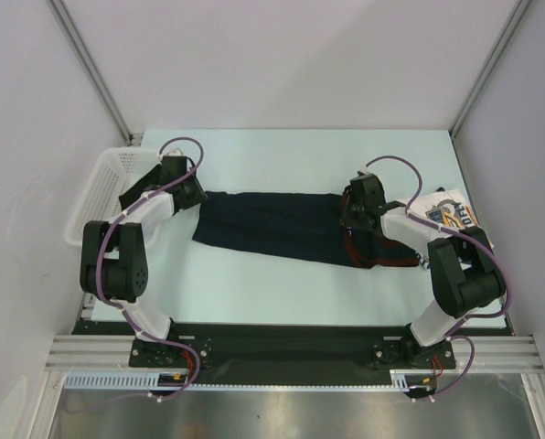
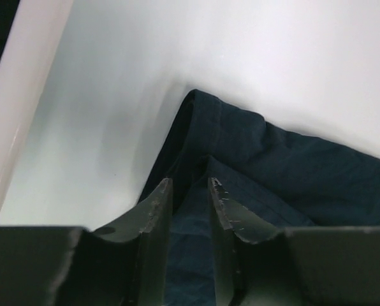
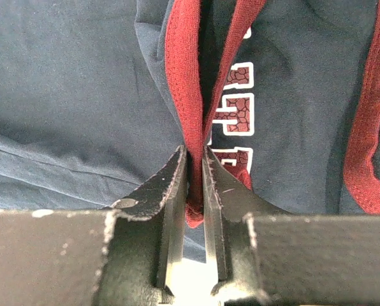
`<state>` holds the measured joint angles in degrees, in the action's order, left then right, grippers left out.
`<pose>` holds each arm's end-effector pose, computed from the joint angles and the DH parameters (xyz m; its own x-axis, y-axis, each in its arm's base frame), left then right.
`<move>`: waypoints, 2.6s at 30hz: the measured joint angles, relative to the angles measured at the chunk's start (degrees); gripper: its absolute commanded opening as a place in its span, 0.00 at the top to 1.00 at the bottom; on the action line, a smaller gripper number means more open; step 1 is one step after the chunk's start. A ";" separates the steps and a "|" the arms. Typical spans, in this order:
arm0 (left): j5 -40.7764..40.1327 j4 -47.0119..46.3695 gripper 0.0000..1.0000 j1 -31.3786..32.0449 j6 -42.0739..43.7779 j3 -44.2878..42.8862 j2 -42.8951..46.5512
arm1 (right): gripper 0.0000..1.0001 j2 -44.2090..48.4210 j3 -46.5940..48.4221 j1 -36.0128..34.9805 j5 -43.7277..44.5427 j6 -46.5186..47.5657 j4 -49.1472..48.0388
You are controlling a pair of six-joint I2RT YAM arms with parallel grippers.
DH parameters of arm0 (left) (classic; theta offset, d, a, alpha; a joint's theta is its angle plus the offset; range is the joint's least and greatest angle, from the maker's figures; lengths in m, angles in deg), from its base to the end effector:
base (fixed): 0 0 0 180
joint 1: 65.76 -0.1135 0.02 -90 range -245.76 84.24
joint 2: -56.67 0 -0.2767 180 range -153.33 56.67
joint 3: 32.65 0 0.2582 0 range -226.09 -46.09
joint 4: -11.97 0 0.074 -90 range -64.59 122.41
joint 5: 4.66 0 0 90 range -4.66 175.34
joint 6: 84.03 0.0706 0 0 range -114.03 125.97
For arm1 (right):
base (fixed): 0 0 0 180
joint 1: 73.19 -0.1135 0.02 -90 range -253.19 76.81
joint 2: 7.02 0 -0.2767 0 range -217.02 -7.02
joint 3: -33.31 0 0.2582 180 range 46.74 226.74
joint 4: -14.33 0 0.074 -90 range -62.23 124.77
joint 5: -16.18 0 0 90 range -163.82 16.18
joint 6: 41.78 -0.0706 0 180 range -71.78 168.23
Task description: Fold and stack the tank tops
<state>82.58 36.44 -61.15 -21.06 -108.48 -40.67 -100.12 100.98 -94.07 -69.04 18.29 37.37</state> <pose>0.3950 -0.0284 0.1893 -0.6598 -0.4022 -0.6347 -0.2839 0.9155 -0.2850 0.3421 0.1242 0.1709 -0.7576 0.2431 -0.6057 0.0859 0.9571 0.2767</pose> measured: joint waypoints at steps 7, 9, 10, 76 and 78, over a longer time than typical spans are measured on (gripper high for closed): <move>0.00 0.74 0.35 0.00 0.13 -0.07 0.00 | 0.79 0.11 0.00 0.61 -0.24 0.00 -0.02; 0.02 0.72 0.35 0.00 0.13 -0.07 0.00 | 0.79 0.11 0.00 0.74 -0.37 0.00 -0.04; 0.04 0.70 0.35 0.00 0.13 -0.07 0.00 | 0.79 0.11 0.00 0.76 -0.55 0.00 -0.07; 11.06 -5.88 1.00 -4.00 -8.17 -47.21 -35.80 | 0.98 -42.34 53.13 16.31 -25.29 -3.13 -2.29; 12.04 -6.49 1.00 -4.00 -9.05 -47.52 -36.04 | 0.98 -42.36 53.13 16.65 -26.27 -3.82 -2.64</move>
<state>94.62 29.95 -65.15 -30.11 -156.00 -76.72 -142.48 154.12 -77.42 -95.31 14.47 34.73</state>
